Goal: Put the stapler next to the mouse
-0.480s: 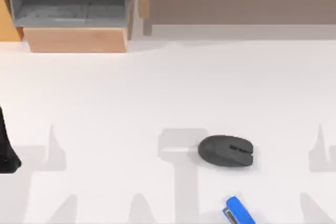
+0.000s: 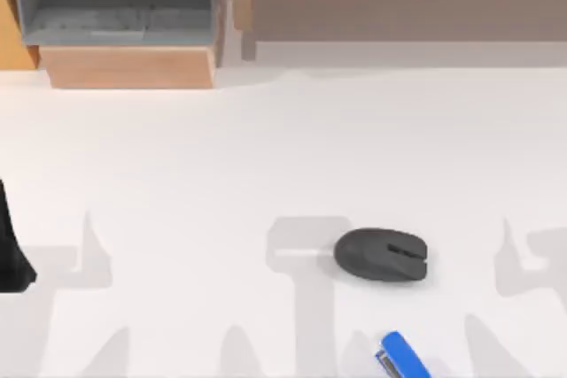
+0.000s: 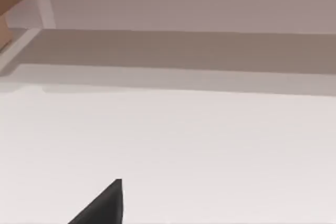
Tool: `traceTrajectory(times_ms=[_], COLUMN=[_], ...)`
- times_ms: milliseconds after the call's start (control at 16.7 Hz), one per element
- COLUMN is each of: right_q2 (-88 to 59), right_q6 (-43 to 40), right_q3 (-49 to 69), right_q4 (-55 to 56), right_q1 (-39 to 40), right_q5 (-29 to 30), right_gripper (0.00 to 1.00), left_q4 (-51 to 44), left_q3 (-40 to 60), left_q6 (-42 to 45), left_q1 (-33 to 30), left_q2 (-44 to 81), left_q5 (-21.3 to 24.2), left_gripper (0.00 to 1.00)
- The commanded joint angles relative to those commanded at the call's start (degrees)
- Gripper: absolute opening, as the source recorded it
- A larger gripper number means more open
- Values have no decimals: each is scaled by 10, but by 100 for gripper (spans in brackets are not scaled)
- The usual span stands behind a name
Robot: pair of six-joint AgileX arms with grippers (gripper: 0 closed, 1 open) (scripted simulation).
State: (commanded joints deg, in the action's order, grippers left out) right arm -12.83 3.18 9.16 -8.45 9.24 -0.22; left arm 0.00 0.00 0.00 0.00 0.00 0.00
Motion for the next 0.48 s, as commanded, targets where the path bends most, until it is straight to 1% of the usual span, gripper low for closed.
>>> traceTrajectory(times_ms=[180, 480], right_q2=[-139, -420], right_q6=[31, 90], right_q3=[82, 236], right_q4=[-78, -225], right_q1=[81, 231], right_q5=[1, 4], right_gripper=[100, 100], left_q4=[0, 0], left_q3=[0, 0], left_q6=[0, 0], left_q1=[0, 0], left_q2=[0, 0], left_q5=[0, 0], left_gripper=[100, 100])
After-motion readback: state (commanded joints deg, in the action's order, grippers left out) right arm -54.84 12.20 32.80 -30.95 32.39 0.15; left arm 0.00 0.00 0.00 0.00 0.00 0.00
